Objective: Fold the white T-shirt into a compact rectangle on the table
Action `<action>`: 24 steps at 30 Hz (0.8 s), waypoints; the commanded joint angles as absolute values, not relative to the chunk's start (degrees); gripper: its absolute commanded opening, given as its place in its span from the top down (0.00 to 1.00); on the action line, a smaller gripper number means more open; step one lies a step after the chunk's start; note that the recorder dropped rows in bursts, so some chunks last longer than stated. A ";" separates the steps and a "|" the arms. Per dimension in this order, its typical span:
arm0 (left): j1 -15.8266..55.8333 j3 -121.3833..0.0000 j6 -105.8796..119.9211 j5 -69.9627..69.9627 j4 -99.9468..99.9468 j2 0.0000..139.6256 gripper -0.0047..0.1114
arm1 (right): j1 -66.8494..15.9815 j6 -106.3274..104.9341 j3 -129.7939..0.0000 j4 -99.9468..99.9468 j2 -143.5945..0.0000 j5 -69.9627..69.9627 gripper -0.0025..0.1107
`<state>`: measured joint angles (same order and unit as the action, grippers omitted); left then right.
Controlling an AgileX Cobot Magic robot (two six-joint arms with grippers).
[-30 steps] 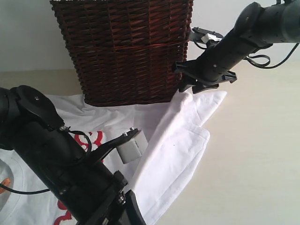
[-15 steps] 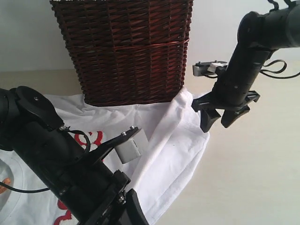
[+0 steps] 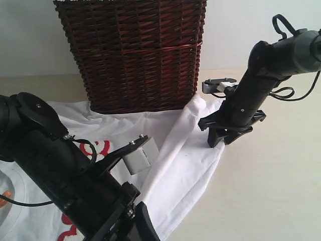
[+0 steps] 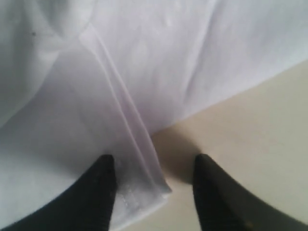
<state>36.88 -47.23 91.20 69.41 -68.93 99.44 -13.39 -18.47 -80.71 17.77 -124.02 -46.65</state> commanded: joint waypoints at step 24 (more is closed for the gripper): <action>37.11 -47.17 92.53 69.96 -69.86 98.99 0.67 | -13.35 -2.16 -68.63 -4.65 -105.38 -69.96 0.98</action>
